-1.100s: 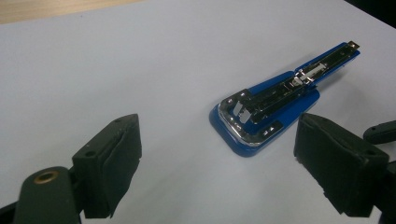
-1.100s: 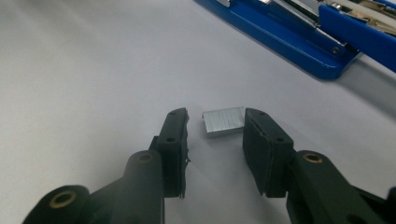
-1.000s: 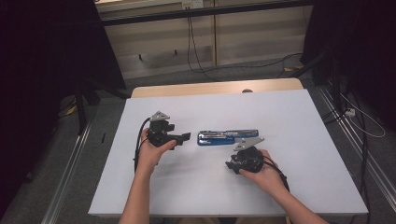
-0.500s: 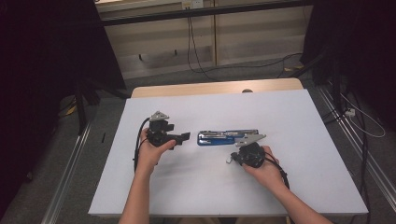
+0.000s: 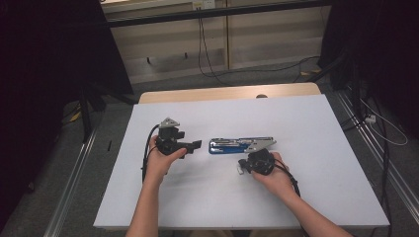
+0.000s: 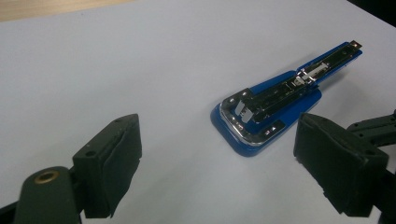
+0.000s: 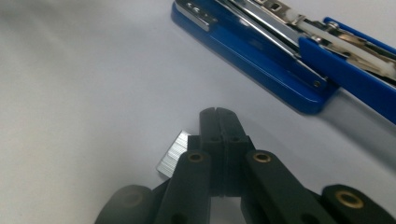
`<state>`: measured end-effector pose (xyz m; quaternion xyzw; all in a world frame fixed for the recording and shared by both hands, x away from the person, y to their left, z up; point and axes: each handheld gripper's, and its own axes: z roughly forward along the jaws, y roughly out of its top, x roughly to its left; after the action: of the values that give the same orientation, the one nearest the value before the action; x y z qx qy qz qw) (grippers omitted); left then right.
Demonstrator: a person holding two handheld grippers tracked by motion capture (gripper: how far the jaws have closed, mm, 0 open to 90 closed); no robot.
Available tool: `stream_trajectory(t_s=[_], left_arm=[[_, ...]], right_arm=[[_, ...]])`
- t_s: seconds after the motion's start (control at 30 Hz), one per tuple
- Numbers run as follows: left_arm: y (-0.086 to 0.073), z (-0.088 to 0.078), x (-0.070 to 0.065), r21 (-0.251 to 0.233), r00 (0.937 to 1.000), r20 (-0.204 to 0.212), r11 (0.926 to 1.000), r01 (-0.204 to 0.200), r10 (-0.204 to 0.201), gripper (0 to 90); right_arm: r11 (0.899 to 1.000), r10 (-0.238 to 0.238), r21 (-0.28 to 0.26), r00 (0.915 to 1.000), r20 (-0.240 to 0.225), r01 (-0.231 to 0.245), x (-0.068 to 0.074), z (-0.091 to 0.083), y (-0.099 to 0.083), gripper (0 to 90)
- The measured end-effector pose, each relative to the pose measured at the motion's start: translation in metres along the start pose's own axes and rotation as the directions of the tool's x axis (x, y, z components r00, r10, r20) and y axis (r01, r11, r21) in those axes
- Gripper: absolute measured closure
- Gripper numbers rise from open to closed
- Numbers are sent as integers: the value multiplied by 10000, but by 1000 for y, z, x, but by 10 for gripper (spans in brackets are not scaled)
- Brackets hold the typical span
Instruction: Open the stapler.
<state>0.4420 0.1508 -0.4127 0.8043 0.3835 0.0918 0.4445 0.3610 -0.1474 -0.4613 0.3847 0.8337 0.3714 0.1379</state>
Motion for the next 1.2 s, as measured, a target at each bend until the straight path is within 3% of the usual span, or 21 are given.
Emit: stream_trajectory(t_s=[0.1,0.2,0.4,0.5,0.63,0.87,1.03,1.2], left_arm=[[0,0,1,17,10000,3,10000,30,-30,154],[0,-1,1,20,10000,-18,10000,40,-40,153],[0,-1,1,-57,10000,-20,10000,38,-38,154],[0,-1,1,-21,10000,4,10000,31,-31,154],[0,-1,1,-102,10000,8,9999,63,-63,154],[0,-3,1,-66,10000,-14,10000,55,-55,153],[0,-4,0,-52,10000,-38,10000,71,-71,154],[0,-6,2,-120,9999,-76,9999,66,-67,153]], right_arm=[[10000,-28,-87,10000,-87,27,3,2,0,898],[9999,-12,-127,10000,52,13,5,1,1,836],[9990,139,-417,9998,-128,-144,12,-15,1,781],[9996,-57,-294,10000,-14,57,13,-16,0,785],[9991,339,-230,9983,-470,-350,11,-12,-3,758],[9999,-99,92,9996,-269,102,17,-7,-6,695],[9997,-181,174,9994,-280,186,16,-7,-5,785],[9982,-484,342,9980,-406,498,15,-7,-2,787]])
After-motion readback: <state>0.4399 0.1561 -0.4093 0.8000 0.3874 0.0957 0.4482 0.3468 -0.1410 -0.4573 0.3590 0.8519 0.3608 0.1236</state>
